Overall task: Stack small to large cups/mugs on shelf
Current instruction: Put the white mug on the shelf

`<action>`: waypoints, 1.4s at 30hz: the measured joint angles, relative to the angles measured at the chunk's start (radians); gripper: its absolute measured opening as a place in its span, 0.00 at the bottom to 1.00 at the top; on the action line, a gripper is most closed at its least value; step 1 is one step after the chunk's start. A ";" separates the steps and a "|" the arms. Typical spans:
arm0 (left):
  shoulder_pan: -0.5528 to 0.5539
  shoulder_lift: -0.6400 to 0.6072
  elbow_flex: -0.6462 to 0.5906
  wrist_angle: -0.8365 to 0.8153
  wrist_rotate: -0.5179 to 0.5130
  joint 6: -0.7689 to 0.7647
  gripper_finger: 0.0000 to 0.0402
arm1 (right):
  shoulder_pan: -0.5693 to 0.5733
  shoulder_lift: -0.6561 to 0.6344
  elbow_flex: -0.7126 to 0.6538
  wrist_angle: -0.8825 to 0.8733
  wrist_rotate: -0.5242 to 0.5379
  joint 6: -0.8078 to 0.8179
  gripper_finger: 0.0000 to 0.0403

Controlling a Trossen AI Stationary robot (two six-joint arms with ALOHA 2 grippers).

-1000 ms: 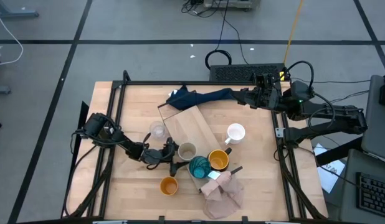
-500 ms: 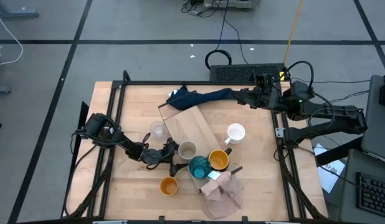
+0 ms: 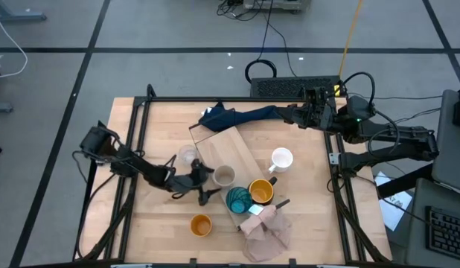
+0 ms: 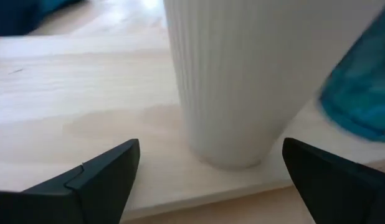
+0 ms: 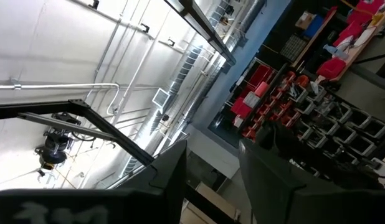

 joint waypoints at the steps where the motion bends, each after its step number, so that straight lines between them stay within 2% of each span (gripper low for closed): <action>1: 0.004 -0.017 0.000 -0.033 -0.010 -0.001 0.98 | 0.000 0.000 0.000 0.000 0.000 0.000 0.34; 4: 0.003 -0.063 0.000 -0.047 0.001 0.018 0.98 | 0.000 0.000 0.000 0.000 -0.001 0.000 0.34; 10: -0.002 -0.118 0.001 -0.050 0.092 0.032 0.98 | -0.008 0.000 0.000 0.000 -0.001 -0.031 0.34; 19: -0.026 -0.229 0.002 -0.249 0.094 -0.029 0.98 | -0.063 0.000 0.000 -0.009 -0.082 0.005 0.34; 24: -0.026 -0.336 0.002 -0.382 0.139 -0.092 0.98 | -0.066 0.000 0.000 -0.152 -0.138 0.048 0.34; 27: -0.024 -0.396 0.002 -0.426 0.212 -0.174 0.98 | -0.066 -0.001 0.000 -0.272 -0.174 0.048 0.34; 31: -0.025 -0.459 0.002 -0.423 0.323 -0.300 0.98 | -0.066 0.012 -0.001 -0.379 -0.175 -0.115 0.34; 34: -0.025 -0.503 0.002 -0.416 0.399 -0.400 0.98 | -0.066 0.022 -0.002 -0.366 -0.117 -0.238 0.34; 38: -0.025 -0.562 0.002 -0.408 0.464 -0.528 0.98 | -0.093 0.030 -0.033 -0.394 -0.087 -0.321 0.34; 42: -0.026 -0.615 0.002 -0.320 0.485 -0.617 0.98 | -0.135 0.028 -0.055 -0.536 -0.101 -0.435 0.34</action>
